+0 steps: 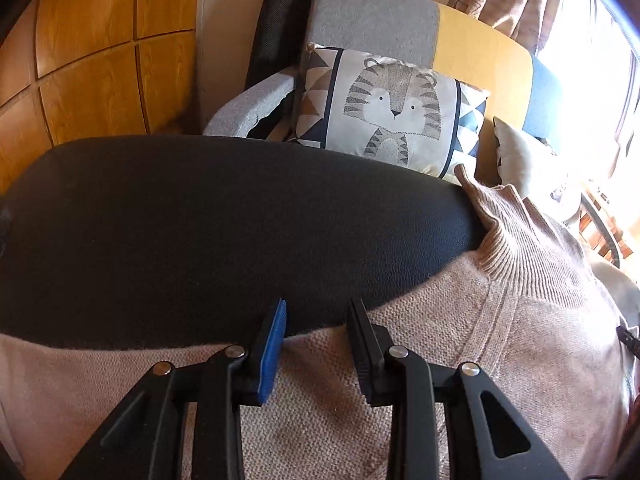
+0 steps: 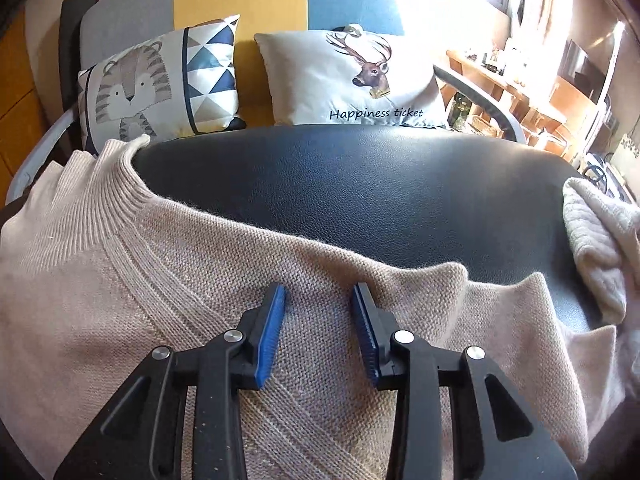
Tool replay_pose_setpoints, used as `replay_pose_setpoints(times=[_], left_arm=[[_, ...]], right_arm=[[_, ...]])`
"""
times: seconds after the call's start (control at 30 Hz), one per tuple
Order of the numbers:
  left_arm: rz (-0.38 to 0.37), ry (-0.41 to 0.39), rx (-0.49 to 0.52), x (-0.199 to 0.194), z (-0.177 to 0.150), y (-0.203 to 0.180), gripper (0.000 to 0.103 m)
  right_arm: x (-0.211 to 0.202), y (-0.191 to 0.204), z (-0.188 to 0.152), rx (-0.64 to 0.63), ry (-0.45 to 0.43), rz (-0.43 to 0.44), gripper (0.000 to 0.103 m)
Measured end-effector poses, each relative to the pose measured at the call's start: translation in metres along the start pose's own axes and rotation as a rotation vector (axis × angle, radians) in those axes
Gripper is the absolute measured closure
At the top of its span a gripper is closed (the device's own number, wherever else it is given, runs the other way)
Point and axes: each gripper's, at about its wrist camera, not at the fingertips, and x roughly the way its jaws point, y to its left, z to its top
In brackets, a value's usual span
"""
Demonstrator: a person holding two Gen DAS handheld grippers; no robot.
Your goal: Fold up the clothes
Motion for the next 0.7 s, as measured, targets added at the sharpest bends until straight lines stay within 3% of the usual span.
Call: replay_pose_setpoints(times=[0.1,0.27,0.33,0.43,0.53,0.7], left_arm=[[-0.008,-0.008,0.0,-0.012,-0.004,-0.007,0.071],[-0.029,-0.028,-0.006,-0.036,-0.019,-0.021,0.071],[-0.003,0.002,0.048,-0.035,-0.033,-0.033,0.071],[0.016,-0.006,0.079,-0.033,-0.041,-0.036,0.071],[-0.003,-0.003,0.063,-0.029,-0.04,-0.032,0.07],[0.013,-0.012,0.078,-0.028,-0.042,-0.036,0.069]], right_arm=[[-0.023,0.002,-0.002,0.027,-0.058,0.107,0.065],[-0.025,0.028,-0.017,-0.026,0.001,0.119,0.065],[-0.02,0.036,-0.028,-0.037,0.025,0.121,0.065],[-0.035,0.029,-0.039,-0.01,-0.008,0.169,0.065],[-0.067,0.002,-0.048,0.041,-0.067,0.196,0.065],[-0.116,-0.085,-0.067,0.173,-0.127,0.104,0.065]])
